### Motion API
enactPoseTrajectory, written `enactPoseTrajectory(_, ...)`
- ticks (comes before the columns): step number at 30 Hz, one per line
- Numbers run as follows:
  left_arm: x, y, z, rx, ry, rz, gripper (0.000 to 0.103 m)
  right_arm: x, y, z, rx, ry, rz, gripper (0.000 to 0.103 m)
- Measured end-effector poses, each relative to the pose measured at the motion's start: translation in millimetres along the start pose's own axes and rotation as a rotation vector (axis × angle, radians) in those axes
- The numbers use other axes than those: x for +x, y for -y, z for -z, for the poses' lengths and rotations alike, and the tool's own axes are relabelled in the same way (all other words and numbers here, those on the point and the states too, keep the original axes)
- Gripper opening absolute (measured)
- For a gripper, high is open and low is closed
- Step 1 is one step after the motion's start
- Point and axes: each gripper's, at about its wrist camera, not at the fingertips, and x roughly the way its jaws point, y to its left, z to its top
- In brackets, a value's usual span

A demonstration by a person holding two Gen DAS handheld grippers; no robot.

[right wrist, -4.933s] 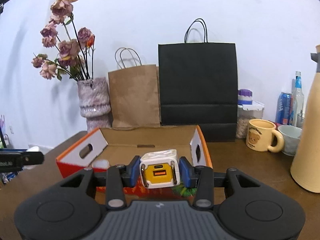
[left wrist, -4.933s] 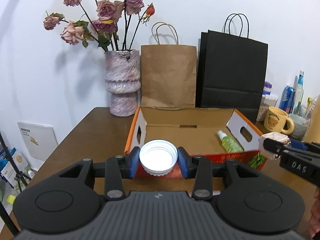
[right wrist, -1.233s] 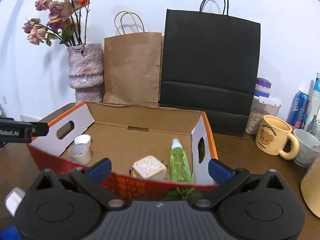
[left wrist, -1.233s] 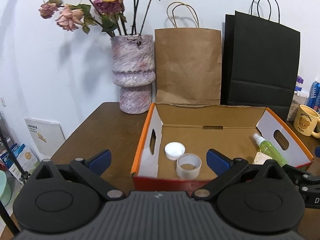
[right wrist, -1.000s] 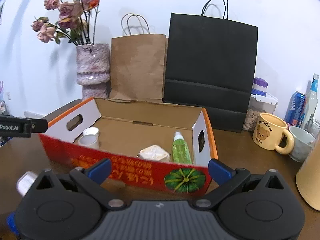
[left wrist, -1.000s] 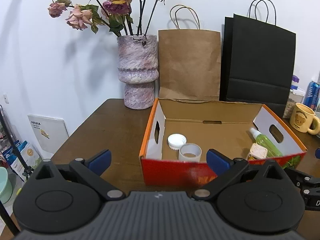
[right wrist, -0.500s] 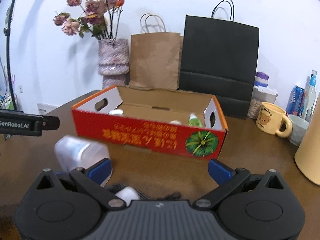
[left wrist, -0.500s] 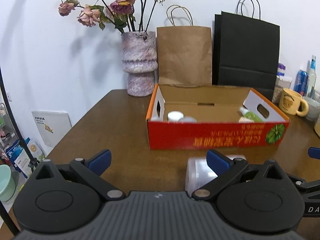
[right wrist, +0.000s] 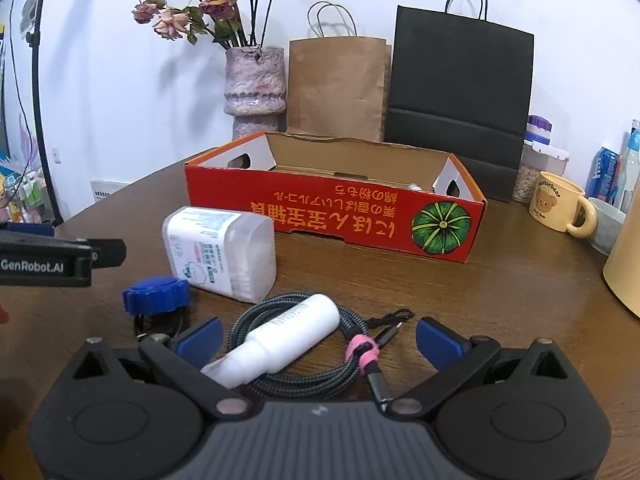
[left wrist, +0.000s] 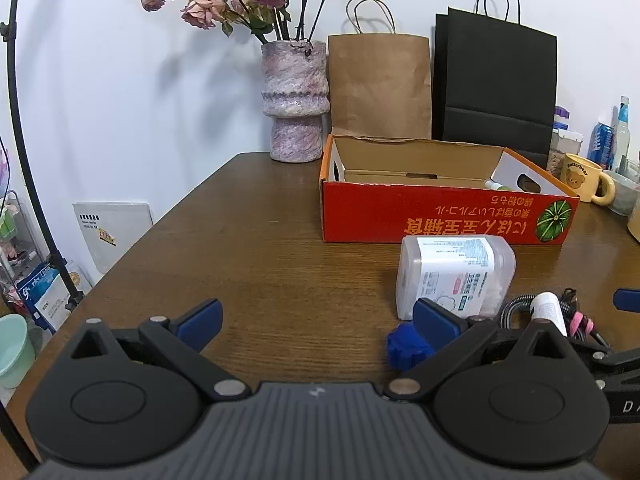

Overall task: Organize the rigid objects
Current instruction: 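Withdraw both tools and reach toward the blue cap and white spray bottle, then grasp the blue cap with left tool while right tool grasps the white spray bottle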

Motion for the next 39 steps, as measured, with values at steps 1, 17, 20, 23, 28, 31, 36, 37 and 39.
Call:
enactPoseTrajectory(1,-2.2,-1.6,2.1,-0.001,0.008,0.005,0.103,-0.8,-1.1,0.7,0.002,0.001,-0.002,0.101)
enactPoseTrajectory(17,-2.9,-12.9,9.6,-0.044,0.026,0.016,0.103,14.9,-12.2,-1.9,0.047,-0.033,0.012,0.079)
enactPoseTrajectory(20,-3.4,-14.1,9.7,-0.053,0.029,0.017,0.103,18.7,-11.9,-3.9,0.051,-0.033,0.035,0.071)
enactPoseTrajectory(23,-2.9,-14.6,9.6,-0.056,0.028,0.015,0.103,19.1,-11.3,-3.7,0.051,-0.035,0.039,0.067)
enactPoseTrajectory(28,-3.1,-15.6,9.9,-0.063,0.028,0.012,0.103,18.9,-19.3,-0.2,0.005,-0.063,-0.018,0.039)
enactPoseTrajectory(31,-3.5,-16.3,10.0,-0.067,0.029,0.013,0.103,21.1,-17.6,0.0,0.005,-0.074,-0.029,0.036)
enactPoseTrajectory(36,-3.7,-16.1,10.3,-0.068,0.029,0.016,0.103,20.2,-7.0,1.5,-0.005,-0.069,-0.067,0.032)
enactPoseTrajectory(37,-3.5,-16.3,10.3,-0.069,0.028,0.016,0.103,19.6,-5.8,2.0,-0.012,-0.066,-0.073,0.031)
enactPoseTrajectory(39,-3.6,-16.4,10.5,-0.069,0.027,0.015,0.103,18.1,-2.6,4.1,-0.008,-0.057,-0.08,0.029)
